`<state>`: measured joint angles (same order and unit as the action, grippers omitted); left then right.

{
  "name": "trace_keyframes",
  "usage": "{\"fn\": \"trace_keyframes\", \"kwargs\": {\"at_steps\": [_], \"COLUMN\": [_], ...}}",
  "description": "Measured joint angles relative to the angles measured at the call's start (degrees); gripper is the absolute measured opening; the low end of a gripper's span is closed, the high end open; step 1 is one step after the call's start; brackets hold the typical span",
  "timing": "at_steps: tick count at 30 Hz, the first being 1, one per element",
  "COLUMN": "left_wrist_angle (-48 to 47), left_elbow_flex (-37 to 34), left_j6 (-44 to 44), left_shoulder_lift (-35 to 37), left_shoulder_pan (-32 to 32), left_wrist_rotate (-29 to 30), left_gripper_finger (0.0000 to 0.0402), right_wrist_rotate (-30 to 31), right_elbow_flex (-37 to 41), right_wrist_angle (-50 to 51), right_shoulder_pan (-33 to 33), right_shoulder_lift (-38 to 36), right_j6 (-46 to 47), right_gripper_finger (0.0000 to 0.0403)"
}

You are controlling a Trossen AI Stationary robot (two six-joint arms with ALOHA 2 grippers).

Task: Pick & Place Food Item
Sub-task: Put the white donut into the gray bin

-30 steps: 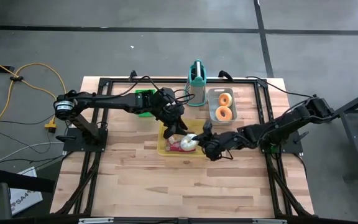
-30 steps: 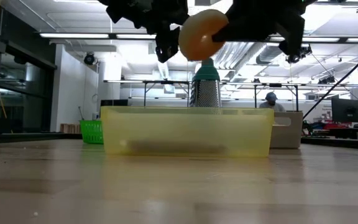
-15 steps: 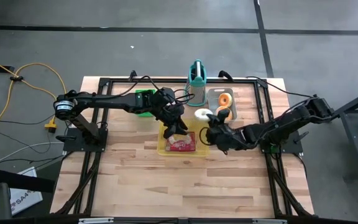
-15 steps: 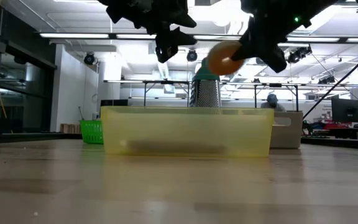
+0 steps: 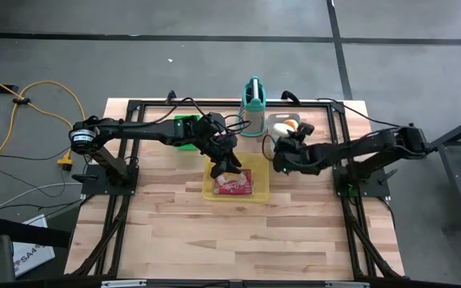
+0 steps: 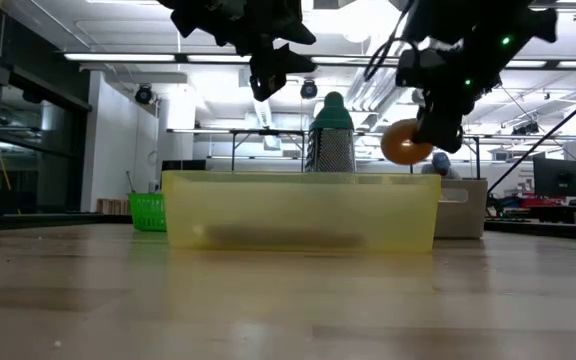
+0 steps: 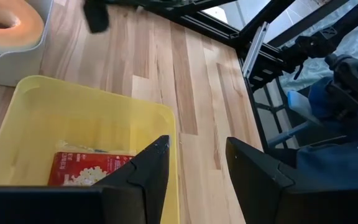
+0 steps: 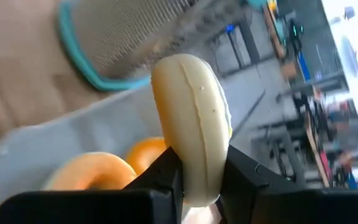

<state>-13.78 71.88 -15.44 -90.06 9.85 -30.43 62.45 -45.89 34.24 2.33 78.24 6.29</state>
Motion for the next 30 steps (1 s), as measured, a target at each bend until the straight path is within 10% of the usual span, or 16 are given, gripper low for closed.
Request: {"fn": "trace_keyframes", "kwargs": {"at_steps": [30], "left_wrist_angle": [-2.4], "left_elbow_flex": [0.0], "left_j6": [2.0], "left_shoulder_lift": [0.0], "left_shoulder_pan": [-0.7], "left_wrist_rotate": [0.1], "left_gripper_finger": [0.0155], "right_wrist_rotate": [-12.1], "right_elbow_flex": [0.0], "right_wrist_angle": [-4.1], "right_shoulder_pan": [-14.9], "right_shoulder_lift": [5.8], "right_j6": [-3.6], "right_gripper_finger": [0.0070]}}
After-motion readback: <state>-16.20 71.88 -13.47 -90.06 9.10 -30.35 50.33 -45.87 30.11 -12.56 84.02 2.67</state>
